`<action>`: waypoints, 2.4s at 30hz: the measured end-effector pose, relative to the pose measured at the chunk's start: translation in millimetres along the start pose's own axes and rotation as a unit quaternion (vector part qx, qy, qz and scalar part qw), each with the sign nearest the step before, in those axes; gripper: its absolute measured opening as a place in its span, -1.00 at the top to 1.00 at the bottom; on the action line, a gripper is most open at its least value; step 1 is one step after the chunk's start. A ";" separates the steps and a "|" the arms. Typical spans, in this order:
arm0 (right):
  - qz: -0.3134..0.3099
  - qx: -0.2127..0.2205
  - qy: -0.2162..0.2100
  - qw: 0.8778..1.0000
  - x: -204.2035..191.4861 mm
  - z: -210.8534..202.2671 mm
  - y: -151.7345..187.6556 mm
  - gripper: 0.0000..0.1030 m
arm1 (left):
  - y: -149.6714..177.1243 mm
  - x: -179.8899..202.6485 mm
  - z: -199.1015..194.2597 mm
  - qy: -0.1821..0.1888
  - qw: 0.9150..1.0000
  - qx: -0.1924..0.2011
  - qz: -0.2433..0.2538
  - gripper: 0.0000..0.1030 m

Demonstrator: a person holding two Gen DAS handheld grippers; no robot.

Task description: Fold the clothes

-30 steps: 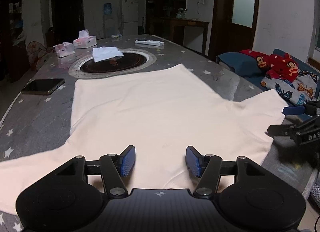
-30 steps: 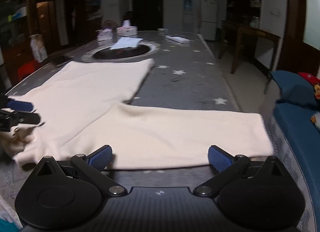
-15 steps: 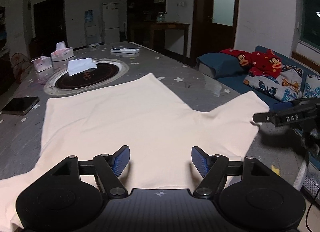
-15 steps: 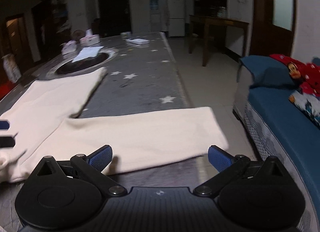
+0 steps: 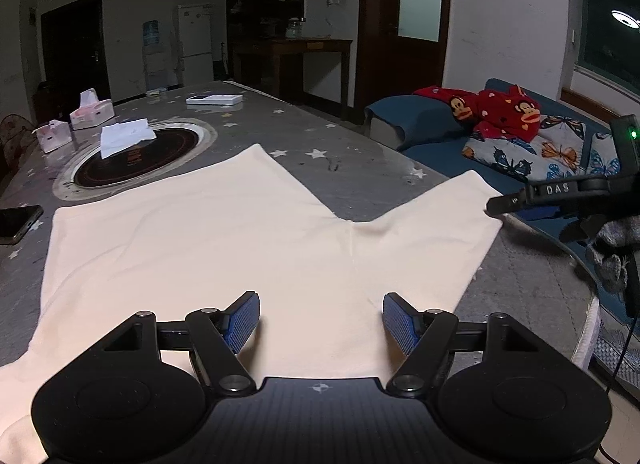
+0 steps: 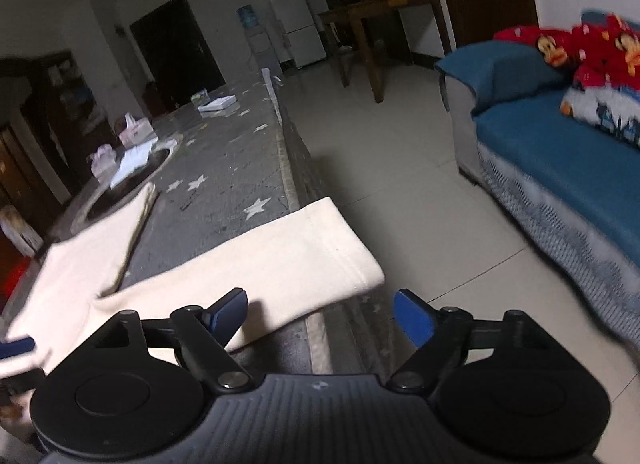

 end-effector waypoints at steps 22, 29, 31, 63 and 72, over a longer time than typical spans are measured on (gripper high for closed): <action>0.062 0.058 -0.104 0.991 -5.9 -28.0 -28.1 0.91 | 2.8 10.0 15.5 -0.008 1.000 -0.014 0.011 -0.41; 0.011 0.090 -0.177 0.980 -62.0 -72.3 -53.5 0.91 | 2.5 4.9 3.9 -0.004 1.000 0.004 -0.001 -0.43; -0.007 0.091 -0.196 0.976 -82.3 -81.2 -58.2 0.91 | 1.3 -1.8 -7.0 -0.008 1.000 0.017 -0.010 -0.45; -0.257 -0.034 -0.284 0.923 -298.9 -51.5 46.6 0.15 | 51.0 -105.0 -119.2 -0.131 0.979 0.091 -0.127 -0.56; -0.302 -0.035 -0.201 0.931 -242.5 -46.2 55.7 -0.04 | 37.1 -83.6 -101.6 -0.087 0.987 0.091 -0.103 -0.46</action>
Point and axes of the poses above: each gripper's, at about its wrist camera, not at the fingertips, and z roughly the way its jaws point, x to its right, y to its underside, the point moved 3 cm from there along z, roughly the way its jaws point, and after that the axes turned 10 degrees about y, right-handed, at the moved point
